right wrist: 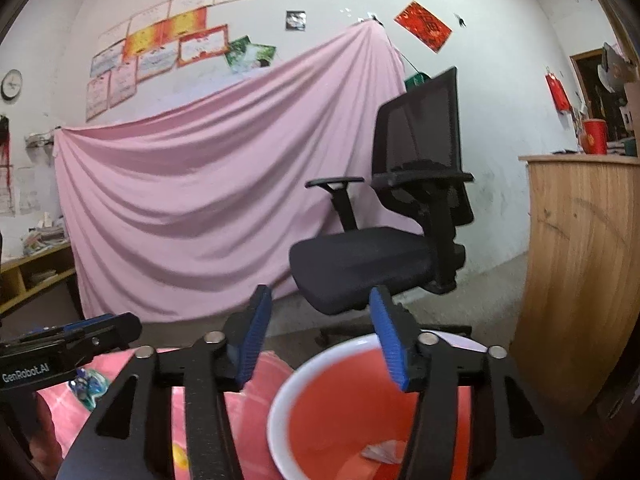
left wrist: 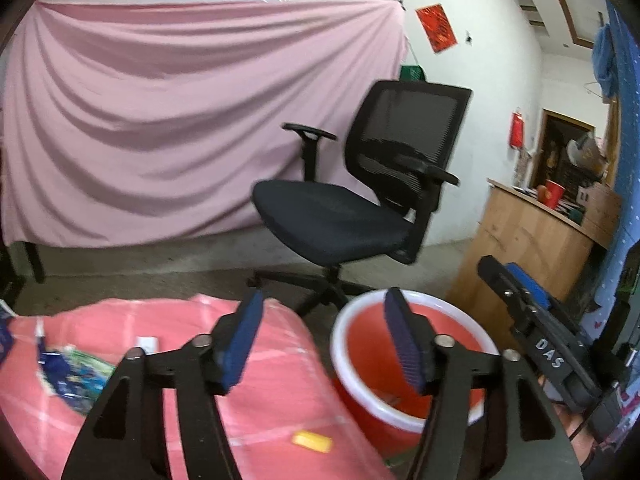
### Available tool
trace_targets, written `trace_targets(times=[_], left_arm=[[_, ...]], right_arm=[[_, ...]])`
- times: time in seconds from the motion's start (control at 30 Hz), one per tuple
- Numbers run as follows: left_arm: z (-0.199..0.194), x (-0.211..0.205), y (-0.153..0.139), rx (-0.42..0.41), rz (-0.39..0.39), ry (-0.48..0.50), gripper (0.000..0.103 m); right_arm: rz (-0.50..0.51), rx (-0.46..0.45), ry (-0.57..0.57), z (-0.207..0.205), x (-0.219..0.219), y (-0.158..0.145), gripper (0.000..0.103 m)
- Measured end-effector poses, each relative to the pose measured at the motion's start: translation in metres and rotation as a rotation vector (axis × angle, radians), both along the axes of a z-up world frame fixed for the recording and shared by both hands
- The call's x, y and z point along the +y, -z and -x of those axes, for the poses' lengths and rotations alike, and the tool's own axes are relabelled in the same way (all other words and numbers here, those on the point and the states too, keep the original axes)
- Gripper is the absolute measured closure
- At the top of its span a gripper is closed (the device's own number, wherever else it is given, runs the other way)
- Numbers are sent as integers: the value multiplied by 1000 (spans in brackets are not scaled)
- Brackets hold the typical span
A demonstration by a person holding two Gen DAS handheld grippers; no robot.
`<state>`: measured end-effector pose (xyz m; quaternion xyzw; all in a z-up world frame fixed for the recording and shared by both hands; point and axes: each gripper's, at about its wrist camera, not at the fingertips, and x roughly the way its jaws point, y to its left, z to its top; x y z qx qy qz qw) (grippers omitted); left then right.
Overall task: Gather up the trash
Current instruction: 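Move both grippers back over the remaining trash on the table, then grasp the blue-and-white wrapper with the left gripper while the right gripper grasps the white sachet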
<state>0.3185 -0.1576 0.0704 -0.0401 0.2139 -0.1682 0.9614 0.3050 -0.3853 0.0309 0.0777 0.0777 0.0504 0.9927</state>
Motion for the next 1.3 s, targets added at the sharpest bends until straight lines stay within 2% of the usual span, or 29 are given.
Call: trace_targets(times=[0.03, 0.07, 0.1, 0.13, 0.2, 0.57, 0.93, 1.07, 1.27, 1.3], left_arm=[[2, 6, -1, -5, -6, -18, 31], [4, 14, -2, -12, -14, -41, 16], [7, 22, -3, -27, -18, -68, 9], [11, 31, -3, -49, -16, -99, 3], [21, 48, -4, -87, -5, -143, 2], [62, 137, 8, -187, 0, -358, 2], [83, 208, 36, -189, -64, -492, 2], [79, 223, 49, -150, -76, -512, 2], [54, 243, 66, 23, -47, -491, 2], [50, 245, 69, 49, -36, -486, 2]], right_arm=[[-6, -12, 1, 1, 4, -2, 23], [-16, -31, 0, 2, 9, -4, 16], [-24, -47, -5, 3, 13, -6, 7], [-28, -58, -10, 4, 16, -7, 5], [-27, -85, -33, 5, 29, -9, 0], [50, -188, -189, 14, 100, -11, 0], [196, -124, -309, -5, 178, 7, 0], [252, -65, -352, -13, 202, 20, 0], [287, 114, -391, -39, 222, 39, 0], [288, 151, -397, -45, 224, 42, 3]])
